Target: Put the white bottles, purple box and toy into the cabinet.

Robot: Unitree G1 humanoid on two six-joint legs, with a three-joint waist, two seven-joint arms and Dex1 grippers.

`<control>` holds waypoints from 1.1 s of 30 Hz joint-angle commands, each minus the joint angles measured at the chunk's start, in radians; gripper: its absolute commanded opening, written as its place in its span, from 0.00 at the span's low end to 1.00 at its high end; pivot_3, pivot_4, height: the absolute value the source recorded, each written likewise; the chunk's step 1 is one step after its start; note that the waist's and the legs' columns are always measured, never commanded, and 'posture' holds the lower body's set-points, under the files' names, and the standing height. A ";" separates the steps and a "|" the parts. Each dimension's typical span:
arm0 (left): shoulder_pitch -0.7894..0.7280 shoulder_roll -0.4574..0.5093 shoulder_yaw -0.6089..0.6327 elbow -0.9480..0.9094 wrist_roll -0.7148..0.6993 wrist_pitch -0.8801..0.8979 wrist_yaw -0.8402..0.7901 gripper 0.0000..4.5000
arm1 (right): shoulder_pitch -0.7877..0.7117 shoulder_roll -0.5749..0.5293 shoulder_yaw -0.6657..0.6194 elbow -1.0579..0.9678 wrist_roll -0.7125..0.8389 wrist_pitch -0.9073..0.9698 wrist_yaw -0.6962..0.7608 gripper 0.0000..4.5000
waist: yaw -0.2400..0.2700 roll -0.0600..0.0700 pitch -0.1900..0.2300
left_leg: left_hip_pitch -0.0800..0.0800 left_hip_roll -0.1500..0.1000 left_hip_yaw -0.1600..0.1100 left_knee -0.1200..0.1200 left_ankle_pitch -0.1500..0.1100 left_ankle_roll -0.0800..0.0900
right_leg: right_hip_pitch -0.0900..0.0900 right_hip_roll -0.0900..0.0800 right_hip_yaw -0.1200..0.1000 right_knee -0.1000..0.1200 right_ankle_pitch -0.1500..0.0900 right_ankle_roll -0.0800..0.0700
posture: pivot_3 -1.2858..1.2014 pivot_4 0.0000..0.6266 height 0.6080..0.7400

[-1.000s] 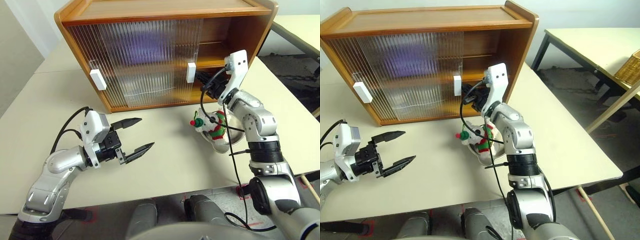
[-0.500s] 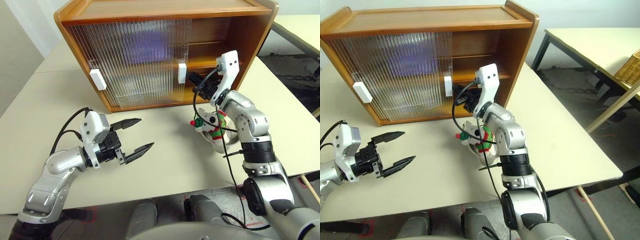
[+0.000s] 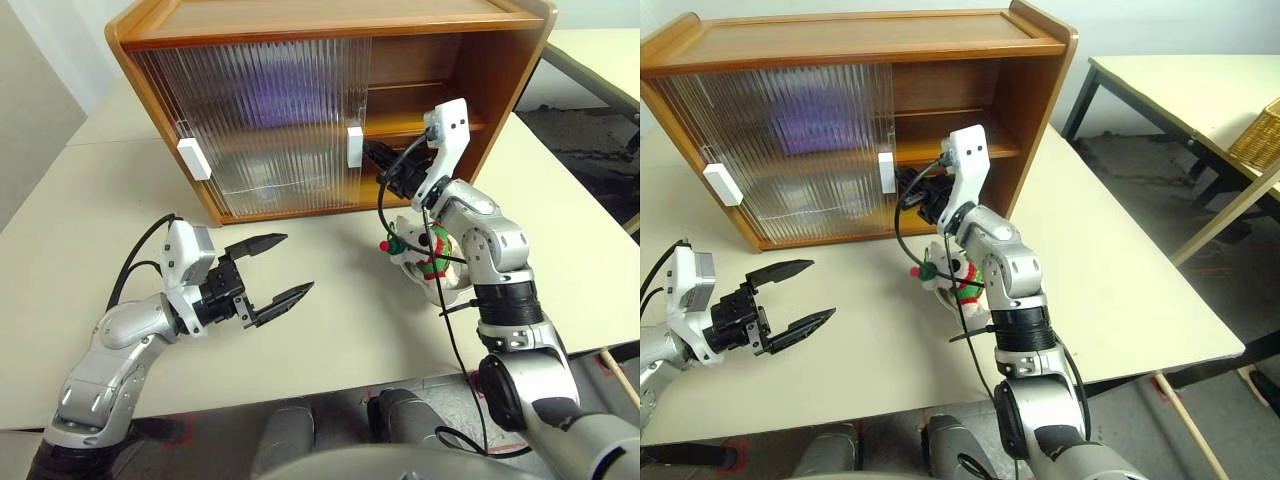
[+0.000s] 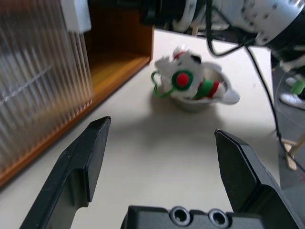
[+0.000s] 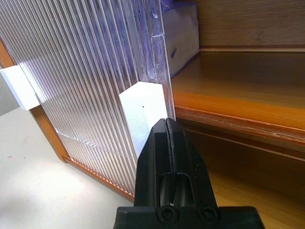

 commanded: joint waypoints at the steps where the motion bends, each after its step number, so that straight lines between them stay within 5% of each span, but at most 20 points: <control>1: -0.002 -0.031 0.016 -0.029 -0.046 -0.024 -0.001 1.00 | -0.014 0.019 0.034 -0.016 0.010 0.013 0.006 0.01 | 0.000 0.000 0.000 | 0.000 0.000 0.000 0.000 0.000 0.000 | 0.000 0.000 0.000 0.000 0.000 0.001 | 0.53 0.13 1.00; 20: -0.023 -0.091 0.052 -0.026 -0.104 -0.090 0.011 1.00 | -0.015 -0.014 0.042 -0.016 -0.003 0.004 0.041 0.01 | -0.002 0.000 0.001 | 0.001 0.005 0.000 0.000 0.000 0.000 | -0.001 0.007 0.000 0.001 0.003 0.002 | 0.53 0.12 1.00; 27: -0.014 -0.090 0.052 -0.020 -0.104 -0.095 0.004 1.00 | 0.000 -0.169 -0.014 -0.009 0.033 -0.020 0.163 0.53 | 0.009 -0.002 0.002 | 0.001 0.004 0.001 0.002 0.001 -0.002 | 0.001 0.006 0.000 0.001 0.003 0.003 | 0.53 0.11 1.00; 33: -0.016 -0.093 0.054 -0.005 -0.106 -0.102 0.000 1.00 | 0.035 -0.413 -0.044 -0.026 0.108 -0.010 0.437 1.00 | 0.025 -0.005 0.004 | 0.000 -0.001 0.004 0.004 0.003 -0.006 | 0.005 0.004 0.000 0.001 -0.002 0.000 | 0.53 0.12 1.00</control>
